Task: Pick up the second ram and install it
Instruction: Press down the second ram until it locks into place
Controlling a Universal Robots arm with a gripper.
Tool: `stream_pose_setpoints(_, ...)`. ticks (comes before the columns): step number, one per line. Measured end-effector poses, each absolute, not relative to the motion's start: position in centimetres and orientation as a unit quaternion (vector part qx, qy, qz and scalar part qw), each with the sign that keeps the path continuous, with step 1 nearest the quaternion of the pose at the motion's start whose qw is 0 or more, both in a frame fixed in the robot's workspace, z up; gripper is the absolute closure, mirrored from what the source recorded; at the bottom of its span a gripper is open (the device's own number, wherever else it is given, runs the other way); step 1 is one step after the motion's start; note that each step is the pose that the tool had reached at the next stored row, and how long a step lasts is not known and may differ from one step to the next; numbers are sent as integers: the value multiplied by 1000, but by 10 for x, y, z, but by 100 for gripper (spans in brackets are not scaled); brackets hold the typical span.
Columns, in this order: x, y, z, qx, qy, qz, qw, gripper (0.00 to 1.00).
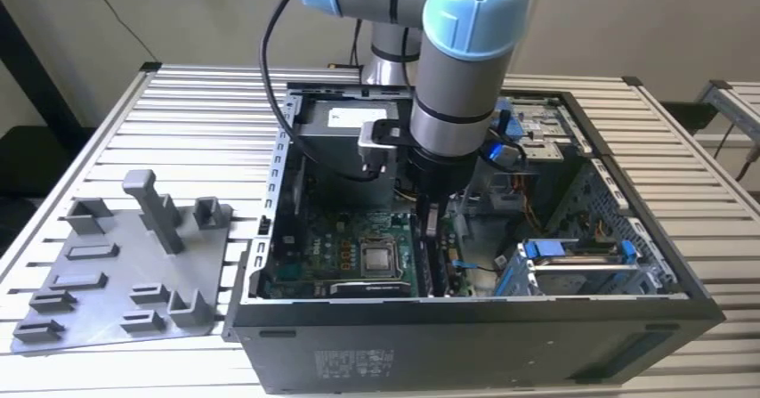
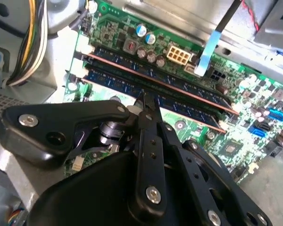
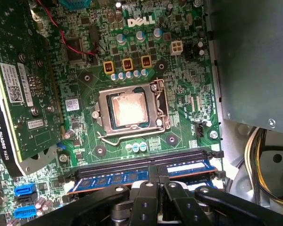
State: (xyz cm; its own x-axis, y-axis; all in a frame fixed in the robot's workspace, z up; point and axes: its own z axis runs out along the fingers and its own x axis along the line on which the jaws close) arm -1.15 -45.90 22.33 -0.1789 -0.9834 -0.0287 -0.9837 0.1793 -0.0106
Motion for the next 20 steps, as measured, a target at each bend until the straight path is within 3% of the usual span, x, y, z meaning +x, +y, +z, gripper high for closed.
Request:
stream_pose_setpoints(9, -12, -460, 257, -641, 768, 5, 12, 89)
stream_pose_setpoints(20, -12, -460, 258, -641, 768, 5, 12, 89)
